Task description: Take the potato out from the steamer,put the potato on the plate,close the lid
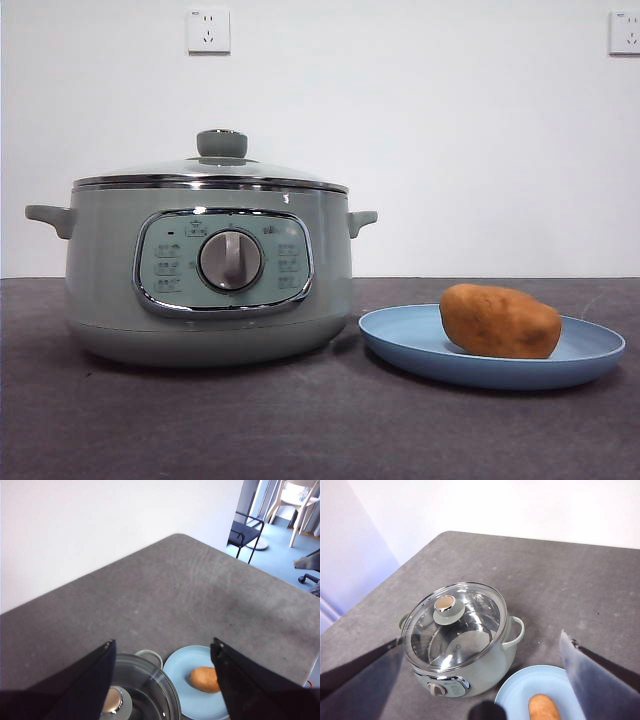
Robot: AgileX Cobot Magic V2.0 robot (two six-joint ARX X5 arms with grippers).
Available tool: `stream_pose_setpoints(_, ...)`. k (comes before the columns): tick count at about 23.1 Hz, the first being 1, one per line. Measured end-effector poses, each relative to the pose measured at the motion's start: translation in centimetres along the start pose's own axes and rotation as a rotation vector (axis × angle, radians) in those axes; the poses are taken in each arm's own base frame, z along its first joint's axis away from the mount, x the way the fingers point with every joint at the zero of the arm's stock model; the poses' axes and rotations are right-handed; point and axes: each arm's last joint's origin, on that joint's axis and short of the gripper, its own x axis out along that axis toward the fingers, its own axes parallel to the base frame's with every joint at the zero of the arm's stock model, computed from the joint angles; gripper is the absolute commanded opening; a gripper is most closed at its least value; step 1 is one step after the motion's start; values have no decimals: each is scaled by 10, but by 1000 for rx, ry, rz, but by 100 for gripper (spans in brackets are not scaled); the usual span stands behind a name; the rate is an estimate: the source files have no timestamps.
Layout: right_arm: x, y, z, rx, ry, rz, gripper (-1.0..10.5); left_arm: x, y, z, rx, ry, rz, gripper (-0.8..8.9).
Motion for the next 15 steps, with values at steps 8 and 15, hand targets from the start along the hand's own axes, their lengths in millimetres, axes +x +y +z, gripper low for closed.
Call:
stream_pose_setpoints(8,0,0,-3,-31,31,-1,-7,0,-1,-6,11,59,-5,-8)
stream_pose_setpoints(15,1,-1,-3,-36,30,-9,-1,0,0,-6,13,60,-5,-4)
